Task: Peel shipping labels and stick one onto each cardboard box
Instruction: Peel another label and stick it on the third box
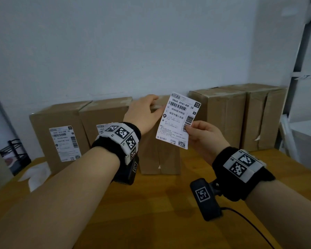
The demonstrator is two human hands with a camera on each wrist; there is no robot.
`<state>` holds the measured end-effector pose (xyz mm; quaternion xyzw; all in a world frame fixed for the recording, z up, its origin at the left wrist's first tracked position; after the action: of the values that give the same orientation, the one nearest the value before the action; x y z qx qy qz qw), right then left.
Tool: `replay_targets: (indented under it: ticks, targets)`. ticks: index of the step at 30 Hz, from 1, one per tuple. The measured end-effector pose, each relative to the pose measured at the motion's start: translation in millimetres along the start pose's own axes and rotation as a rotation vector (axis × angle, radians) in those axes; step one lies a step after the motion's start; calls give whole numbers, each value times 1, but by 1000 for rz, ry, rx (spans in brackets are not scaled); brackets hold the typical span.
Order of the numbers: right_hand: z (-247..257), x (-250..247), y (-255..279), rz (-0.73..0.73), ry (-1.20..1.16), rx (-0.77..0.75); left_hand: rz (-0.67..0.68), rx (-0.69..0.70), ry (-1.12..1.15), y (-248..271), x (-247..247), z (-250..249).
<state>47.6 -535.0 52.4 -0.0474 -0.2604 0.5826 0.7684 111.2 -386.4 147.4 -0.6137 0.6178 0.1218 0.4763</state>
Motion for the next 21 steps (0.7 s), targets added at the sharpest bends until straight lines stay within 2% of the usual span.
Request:
replay_targets:
  ticks: [5, 11, 16, 21]
  targets:
    - [5, 10, 10, 17, -84, 29, 25, -122, -118, 4, -5, 15]
    - [10, 9, 17, -24, -123, 42, -10, -268, -214, 16, -2, 9]
    - [14, 2, 20, -64, -101, 45, -15, -279, -293, 17, -4, -3]
    - [20, -2, 22, -65, -108, 37, -39, -232, -255, 25, -10, -5]
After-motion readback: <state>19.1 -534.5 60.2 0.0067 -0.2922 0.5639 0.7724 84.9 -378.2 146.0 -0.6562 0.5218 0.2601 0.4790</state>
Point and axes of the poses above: each hand's wrist, its own y-axis away from the middle knuckle, its own x-axis out of the palm, z = x × y, the point moved 9 cm from there along -y, towards the middle knuckle, and after that the axes turned 12 degrees about -x, right-handed, at the moved point
